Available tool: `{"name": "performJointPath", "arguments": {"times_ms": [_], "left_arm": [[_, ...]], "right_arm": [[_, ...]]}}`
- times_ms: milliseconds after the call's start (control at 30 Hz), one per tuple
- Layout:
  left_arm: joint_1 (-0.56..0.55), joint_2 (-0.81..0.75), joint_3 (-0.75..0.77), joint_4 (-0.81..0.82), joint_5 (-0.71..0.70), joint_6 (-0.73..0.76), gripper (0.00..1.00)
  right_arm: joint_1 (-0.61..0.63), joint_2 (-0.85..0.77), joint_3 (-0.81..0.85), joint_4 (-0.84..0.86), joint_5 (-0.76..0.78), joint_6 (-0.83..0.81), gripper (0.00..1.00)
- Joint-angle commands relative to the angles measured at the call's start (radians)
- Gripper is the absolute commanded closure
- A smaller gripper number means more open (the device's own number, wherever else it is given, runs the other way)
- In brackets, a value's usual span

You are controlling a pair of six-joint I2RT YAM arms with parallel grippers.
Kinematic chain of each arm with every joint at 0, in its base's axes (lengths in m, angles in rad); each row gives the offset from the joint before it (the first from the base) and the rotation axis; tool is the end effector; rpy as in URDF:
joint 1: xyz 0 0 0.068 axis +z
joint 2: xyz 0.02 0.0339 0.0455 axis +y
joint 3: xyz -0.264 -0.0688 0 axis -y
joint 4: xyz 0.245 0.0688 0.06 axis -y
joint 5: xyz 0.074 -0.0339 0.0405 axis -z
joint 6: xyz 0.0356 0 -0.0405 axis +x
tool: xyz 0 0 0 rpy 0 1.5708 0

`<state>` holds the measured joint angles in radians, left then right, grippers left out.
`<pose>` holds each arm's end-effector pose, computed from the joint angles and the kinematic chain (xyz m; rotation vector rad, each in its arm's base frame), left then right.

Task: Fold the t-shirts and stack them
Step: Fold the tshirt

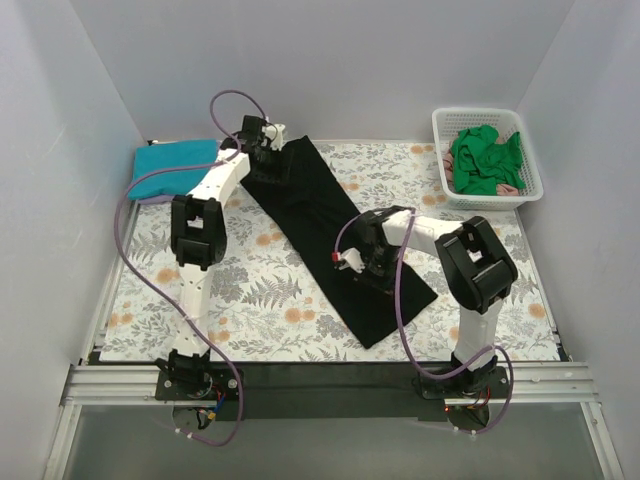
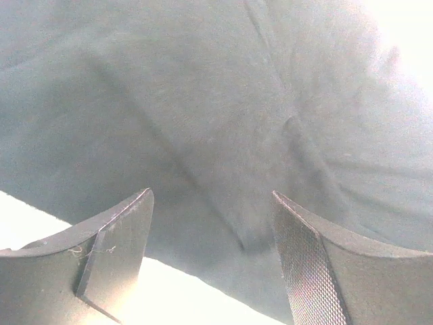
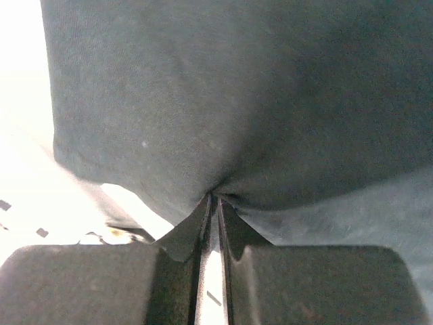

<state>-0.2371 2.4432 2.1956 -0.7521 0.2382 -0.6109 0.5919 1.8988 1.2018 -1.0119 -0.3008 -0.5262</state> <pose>0.5162 -0.1334 0.1900 -0.4012 2.6229 -0.6095 0.2568 0.1854 0.1452 1.5448 -2.5278 -0.4420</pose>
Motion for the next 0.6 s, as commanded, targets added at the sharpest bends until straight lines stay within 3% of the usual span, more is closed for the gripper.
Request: {"name": "performJointPath", "arguments": {"times_ms": [0,200,367,467,567], "left_arm": [[0.039,-0.223,-0.069,0.062,0.041,-0.055,0.32],[0.05,-0.384,-0.273,0.042,0.081,-0.082,0.32],[0.051,-0.463,-0.404,0.019,0.159,-0.105,0.32],[0.05,-0.461,-0.468,-0.004,0.208,-0.115,0.42],[0.036,-0.432,-0.497,-0.024,0.242,-0.106,0.51]], "right_arm": [[0.097,0.04,0.014,-0.008,-0.113,0.034,0.87],[0.253,0.085,0.045,-0.002,-0.257,0.077,0.87],[0.419,0.169,0.198,0.038,-0.379,0.126,0.87],[0.483,0.241,0.399,0.041,-0.475,0.161,0.87],[0.465,0.252,0.536,0.041,-0.589,0.17,0.84]]}}
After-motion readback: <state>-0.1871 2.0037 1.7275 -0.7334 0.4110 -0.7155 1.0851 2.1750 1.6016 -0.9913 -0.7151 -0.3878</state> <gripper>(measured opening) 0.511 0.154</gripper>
